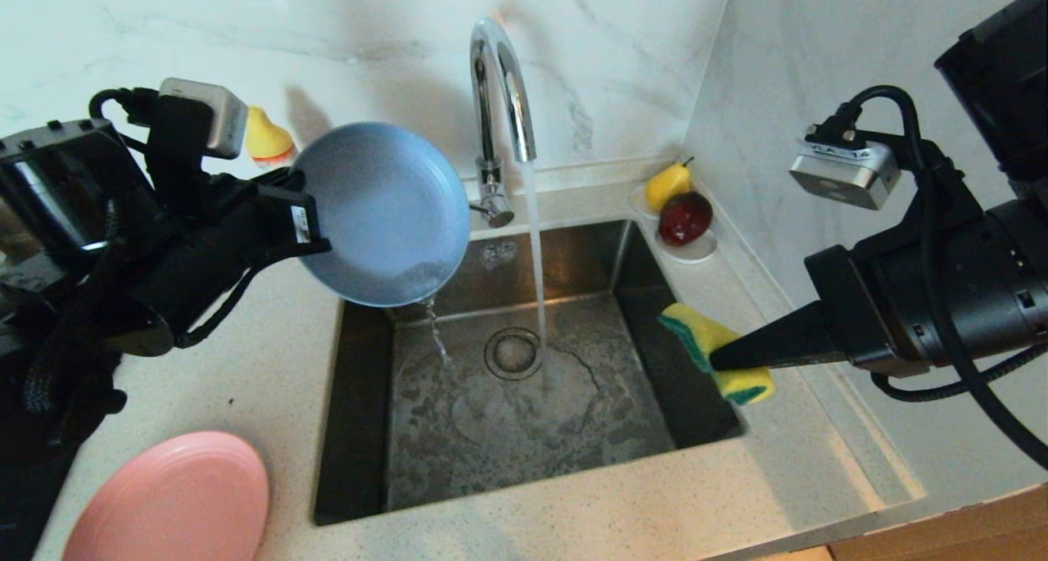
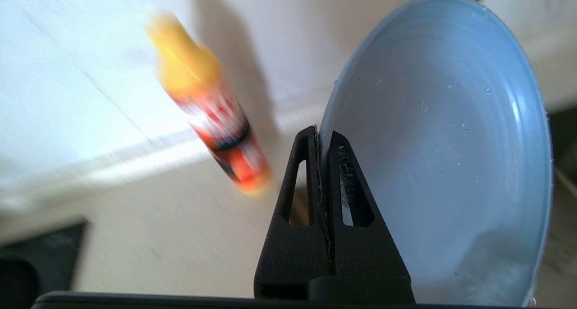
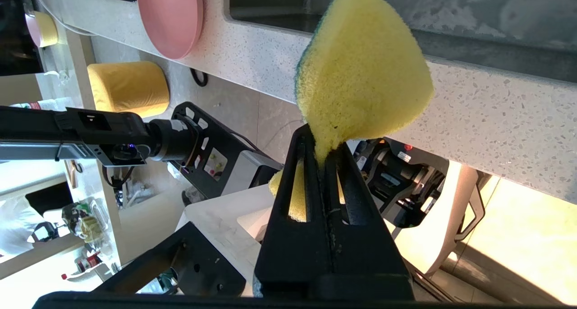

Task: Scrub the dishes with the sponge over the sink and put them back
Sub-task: Rinse the plate

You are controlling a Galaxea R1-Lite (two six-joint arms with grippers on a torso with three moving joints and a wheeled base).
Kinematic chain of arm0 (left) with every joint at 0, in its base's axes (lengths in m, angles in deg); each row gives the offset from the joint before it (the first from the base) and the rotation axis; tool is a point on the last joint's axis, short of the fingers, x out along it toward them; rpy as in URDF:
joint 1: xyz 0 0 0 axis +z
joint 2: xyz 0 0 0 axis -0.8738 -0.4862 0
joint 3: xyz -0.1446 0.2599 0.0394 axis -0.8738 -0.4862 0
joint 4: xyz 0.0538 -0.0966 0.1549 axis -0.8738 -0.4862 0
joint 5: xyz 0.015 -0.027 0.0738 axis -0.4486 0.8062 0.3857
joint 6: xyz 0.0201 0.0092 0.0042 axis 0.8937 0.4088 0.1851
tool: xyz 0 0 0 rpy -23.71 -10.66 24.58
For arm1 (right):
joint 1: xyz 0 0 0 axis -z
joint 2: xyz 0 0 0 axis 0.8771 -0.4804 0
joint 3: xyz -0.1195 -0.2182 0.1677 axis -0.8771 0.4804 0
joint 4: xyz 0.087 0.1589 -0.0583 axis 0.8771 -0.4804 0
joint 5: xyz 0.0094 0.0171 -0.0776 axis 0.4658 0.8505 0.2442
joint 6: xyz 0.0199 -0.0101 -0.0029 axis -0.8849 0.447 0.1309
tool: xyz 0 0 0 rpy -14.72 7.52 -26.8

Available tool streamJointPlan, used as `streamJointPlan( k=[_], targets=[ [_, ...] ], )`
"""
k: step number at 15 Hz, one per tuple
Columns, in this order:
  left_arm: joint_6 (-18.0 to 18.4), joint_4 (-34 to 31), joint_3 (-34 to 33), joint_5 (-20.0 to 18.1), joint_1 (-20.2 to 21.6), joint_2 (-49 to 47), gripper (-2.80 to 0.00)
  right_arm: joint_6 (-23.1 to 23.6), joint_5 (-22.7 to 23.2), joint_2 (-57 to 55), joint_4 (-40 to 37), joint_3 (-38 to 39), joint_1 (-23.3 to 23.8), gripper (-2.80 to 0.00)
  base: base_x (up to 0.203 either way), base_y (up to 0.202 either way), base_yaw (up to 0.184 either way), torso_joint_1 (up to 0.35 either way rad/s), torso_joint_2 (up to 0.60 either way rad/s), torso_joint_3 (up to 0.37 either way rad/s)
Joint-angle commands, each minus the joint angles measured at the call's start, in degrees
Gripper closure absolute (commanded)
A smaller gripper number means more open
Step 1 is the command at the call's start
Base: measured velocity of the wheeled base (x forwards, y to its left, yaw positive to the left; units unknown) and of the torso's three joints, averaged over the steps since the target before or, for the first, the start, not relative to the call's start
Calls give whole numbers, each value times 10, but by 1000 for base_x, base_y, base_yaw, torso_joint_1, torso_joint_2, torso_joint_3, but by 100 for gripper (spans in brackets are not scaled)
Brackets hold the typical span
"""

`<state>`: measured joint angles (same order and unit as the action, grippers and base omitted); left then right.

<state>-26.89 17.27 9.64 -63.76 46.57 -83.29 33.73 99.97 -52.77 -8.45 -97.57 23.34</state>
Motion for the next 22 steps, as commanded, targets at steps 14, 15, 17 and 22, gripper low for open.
streamJointPlan(
  k=[14,15,17,22],
  targets=[
    [-52,-97,-24,-2,40,56,0,-5,0,7,-4,-1,0,0,0,0,0,0,0,0],
    [-95,-186,-4,-4,46,71,0,-5,0,10,-4,1,1,0,0,0,0,0,0,0],
    [-182,-352,53,-18,61,92,0,-5,0,10,-4,5,1,0,0,0,0,0,0,0],
    [-323,-618,133,-79,149,117,0,-1,0,8,-2,20,2,0,0,0,0,0,0,0]
  ],
)
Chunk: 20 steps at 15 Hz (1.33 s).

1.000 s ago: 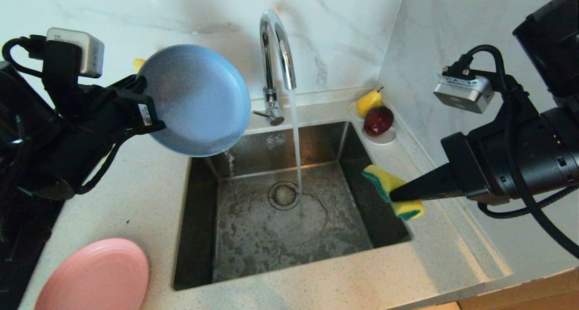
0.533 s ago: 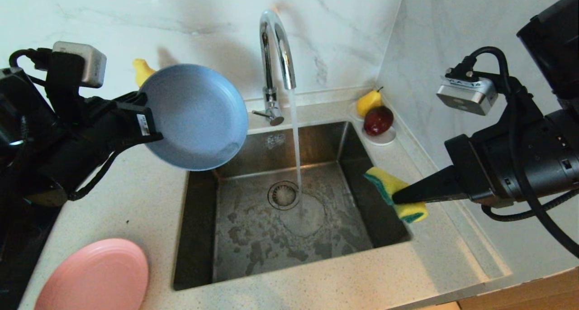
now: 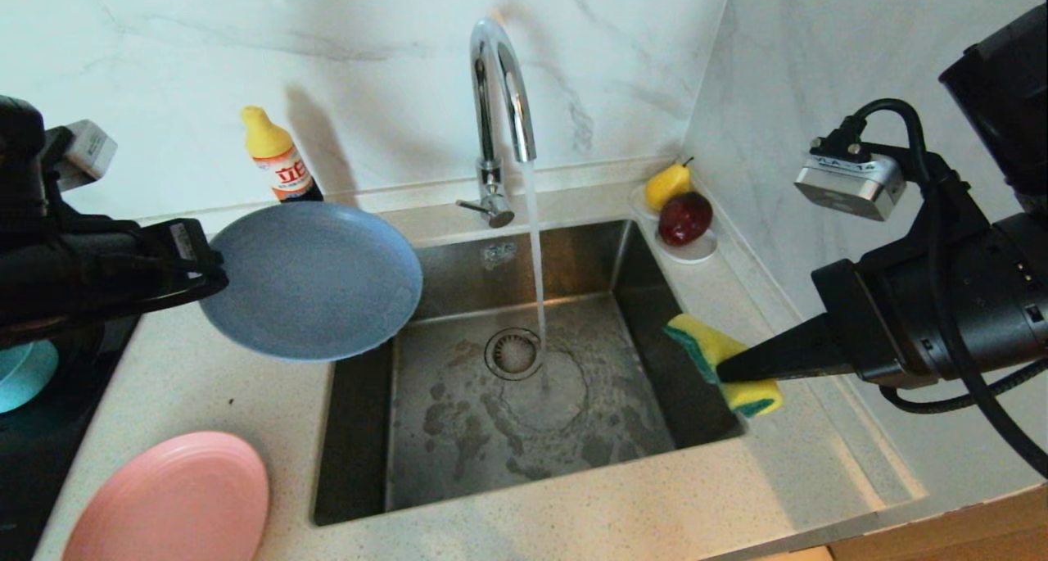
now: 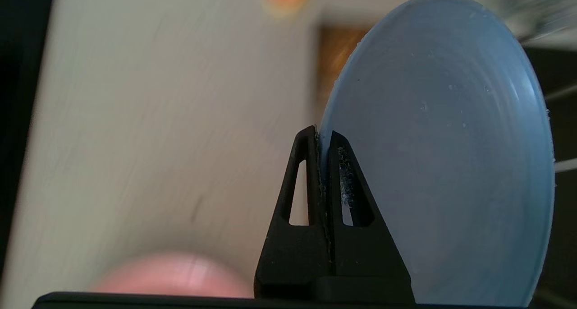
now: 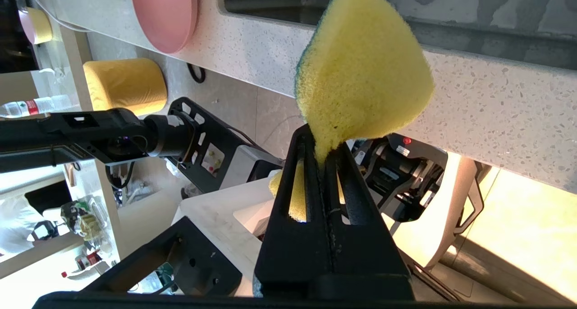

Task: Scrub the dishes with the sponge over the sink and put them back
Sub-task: Rinse the plate, then place the plate on the table

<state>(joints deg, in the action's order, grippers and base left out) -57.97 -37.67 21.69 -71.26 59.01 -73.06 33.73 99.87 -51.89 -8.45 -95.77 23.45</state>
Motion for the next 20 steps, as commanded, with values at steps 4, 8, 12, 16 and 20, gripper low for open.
streamJointPlan(
  k=[4,8,12,16,20],
  targets=[
    [-68,-114,13,-100,98,51,0,-1,1,-4,-2,4,3,0,0,0,0,0,0,0],
    [-102,-133,13,-139,158,56,0,-1,0,-2,-3,4,3,0,0,0,0,0,0,0],
    [-105,-132,12,-162,252,50,0,-1,0,-3,-3,4,3,0,0,0,0,0,0,0],
    [-102,-125,12,-180,342,30,0,-2,1,-8,-3,5,3,0,0,0,0,0,0,0],
    [-102,-119,11,-188,416,-14,0,-1,0,-5,-2,12,3,0,0,0,0,0,0,0]
  ],
)
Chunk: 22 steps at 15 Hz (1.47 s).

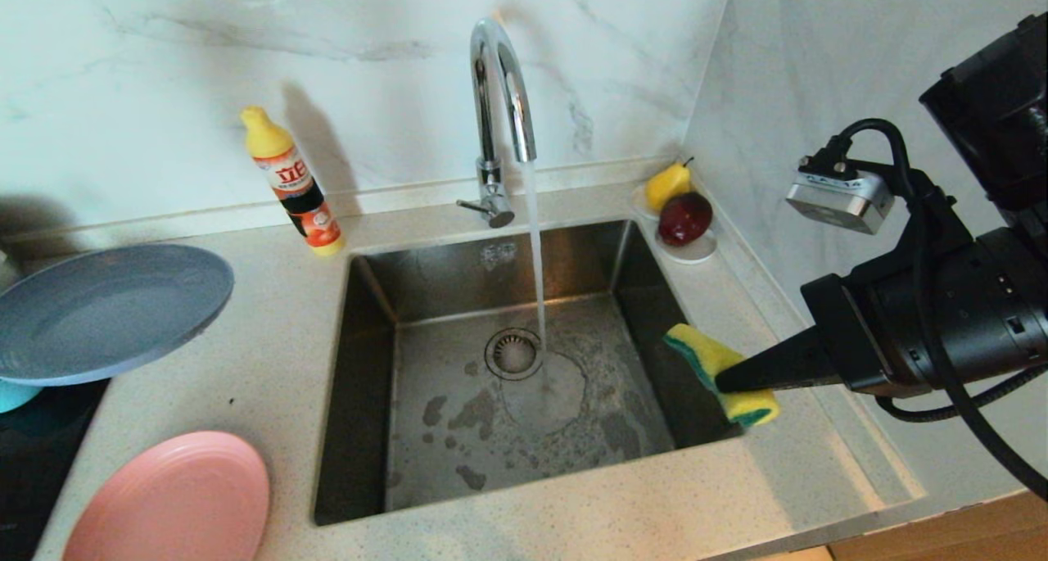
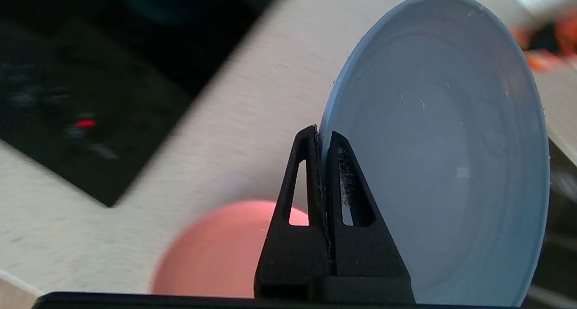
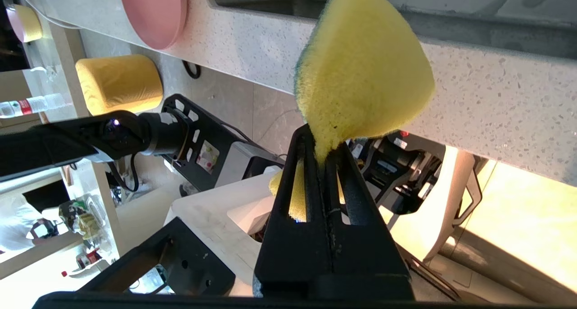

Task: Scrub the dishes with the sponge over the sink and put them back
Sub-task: Place the plate on the table

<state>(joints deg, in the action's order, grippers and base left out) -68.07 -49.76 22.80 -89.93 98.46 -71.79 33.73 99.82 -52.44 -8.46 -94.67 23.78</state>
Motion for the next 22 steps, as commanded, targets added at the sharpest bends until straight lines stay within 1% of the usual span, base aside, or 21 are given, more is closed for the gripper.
streamJointPlan(
  k=[1,4,7,10,11,13,15,17,22],
  targets=[
    [-1,12,-2,-1,34,-42,0,-1,1,0,-2,1,0,0,0,0,0,0,0,0],
    [-2,61,-5,-2,63,-86,0,-1,1,-3,-2,2,0,0,0,0,0,0,0,0],
    [-2,109,-12,-3,75,-128,0,-1,1,-6,-2,2,0,0,0,0,0,0,0,0],
    [-1,197,-42,-36,77,-162,0,0,1,-5,-2,4,0,0,0,0,0,0,0,0],
    [-1,220,-44,-40,77,-180,0,0,2,-6,-2,4,0,0,0,0,0,0,0,0],
    [2,251,-41,-43,77,-215,0,0,2,-5,-2,5,0,0,0,0,0,0,0,0],
    [4,289,-37,-62,78,-243,0,0,2,-7,-2,5,0,0,0,0,0,0,0,0],
    [5,304,-30,-68,78,-266,0,0,3,-5,-2,6,0,0,0,0,0,0,0,0],
    [8,309,7,-69,78,-321,0,0,3,-5,-2,12,0,0,0,0,0,0,0,0]
  ],
)
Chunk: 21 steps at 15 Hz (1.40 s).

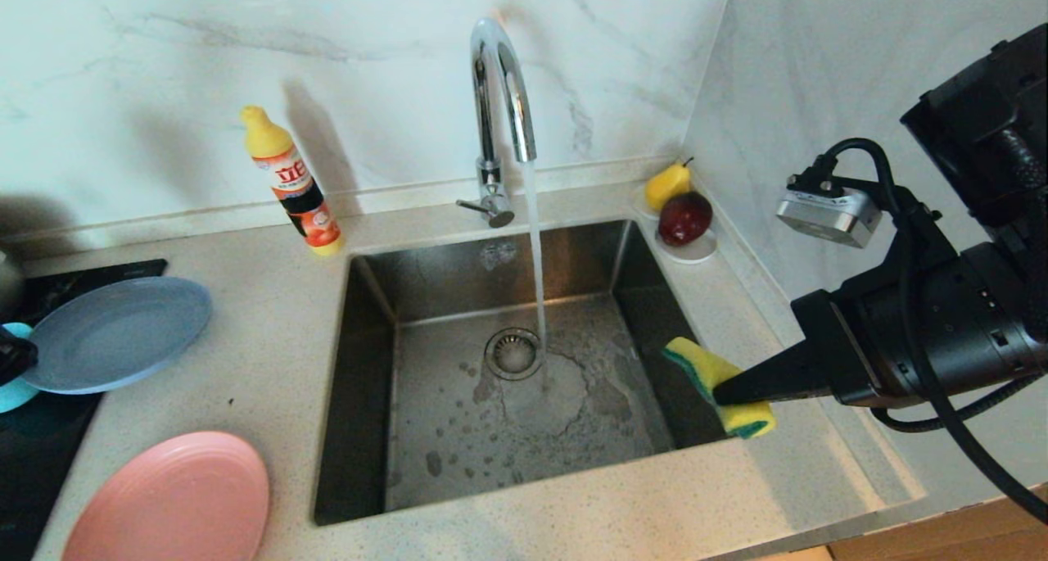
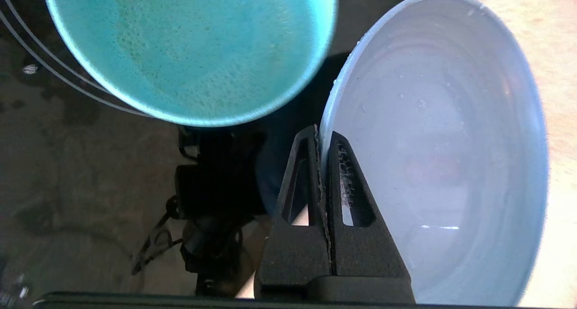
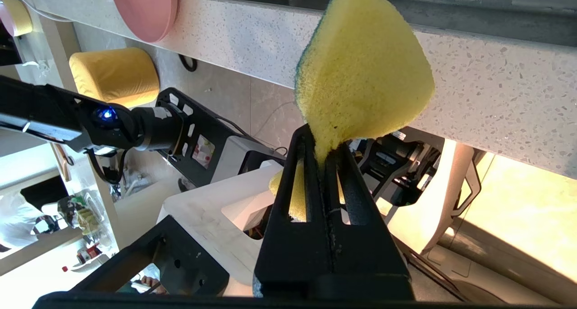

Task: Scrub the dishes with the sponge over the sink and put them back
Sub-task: Place the plate on the table, then wash the plate

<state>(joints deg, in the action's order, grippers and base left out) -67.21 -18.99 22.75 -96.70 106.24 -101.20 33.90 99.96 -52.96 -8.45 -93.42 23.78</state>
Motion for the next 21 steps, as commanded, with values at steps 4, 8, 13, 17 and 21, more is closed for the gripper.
streamJointPlan(
  k=[4,8,13,17,21],
  targets=[
    [7,-1,12,-2,0,-46,0,-1,1,-1,-2,1,0,0,0,0,0,0,0,0],
    [8,-8,26,-2,0,-45,0,-1,1,-1,-2,2,0,0,0,0,0,0,0,0],
    [7,-19,27,-8,0,-11,-280,-1,1,-1,-2,1,0,0,0,0,0,0,0,0],
    [4,-57,32,-24,-1,52,-280,-1,0,4,-2,1,0,0,0,0,0,0,0,0],
    [28,-180,28,-57,-22,151,0,-1,0,6,-2,1,0,0,0,0,0,0,0,0]
  ],
)
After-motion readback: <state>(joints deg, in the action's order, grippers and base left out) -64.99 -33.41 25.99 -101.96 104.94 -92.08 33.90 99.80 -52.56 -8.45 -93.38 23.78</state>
